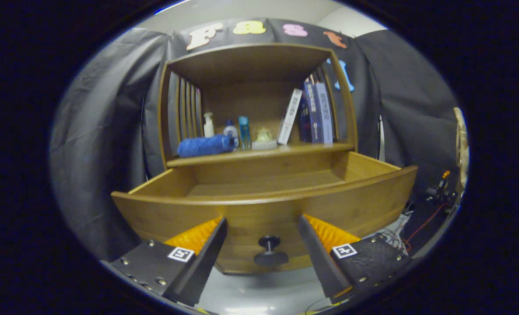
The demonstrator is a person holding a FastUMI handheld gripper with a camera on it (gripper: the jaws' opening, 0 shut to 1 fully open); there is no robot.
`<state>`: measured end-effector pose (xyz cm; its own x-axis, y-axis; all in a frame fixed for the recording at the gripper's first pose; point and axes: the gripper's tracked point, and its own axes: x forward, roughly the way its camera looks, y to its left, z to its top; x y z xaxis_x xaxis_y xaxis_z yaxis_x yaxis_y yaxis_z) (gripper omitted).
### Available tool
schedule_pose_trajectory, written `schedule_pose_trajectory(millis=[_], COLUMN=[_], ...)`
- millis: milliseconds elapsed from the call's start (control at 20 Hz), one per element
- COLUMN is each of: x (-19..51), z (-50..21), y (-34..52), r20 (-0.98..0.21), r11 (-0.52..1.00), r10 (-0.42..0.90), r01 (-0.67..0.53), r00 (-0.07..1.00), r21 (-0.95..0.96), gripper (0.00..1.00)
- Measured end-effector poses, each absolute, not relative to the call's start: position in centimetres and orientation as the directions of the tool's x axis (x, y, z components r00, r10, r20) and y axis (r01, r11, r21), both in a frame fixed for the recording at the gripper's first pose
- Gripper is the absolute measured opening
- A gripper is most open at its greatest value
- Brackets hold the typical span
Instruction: Pull open the drawer, take out the items inside it, and place them on the countertop above the cabinet.
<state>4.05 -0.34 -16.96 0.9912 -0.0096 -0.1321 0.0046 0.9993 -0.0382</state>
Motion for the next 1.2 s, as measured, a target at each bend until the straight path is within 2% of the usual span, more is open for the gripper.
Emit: schedule_pose_trajectory(millis=[150, 1200], x=[4.6, 12.1], z=[-16.5, -15.6], y=[-0.4, -0.4], r20=[-0.094, -0.108], r11=[1.000, 0.999], r10=[0.000, 0.028], r01=[-0.002, -0.033], r00=[0.996, 0.994], r21=[-0.021, -0.037], gripper=[0.99, 0.99])
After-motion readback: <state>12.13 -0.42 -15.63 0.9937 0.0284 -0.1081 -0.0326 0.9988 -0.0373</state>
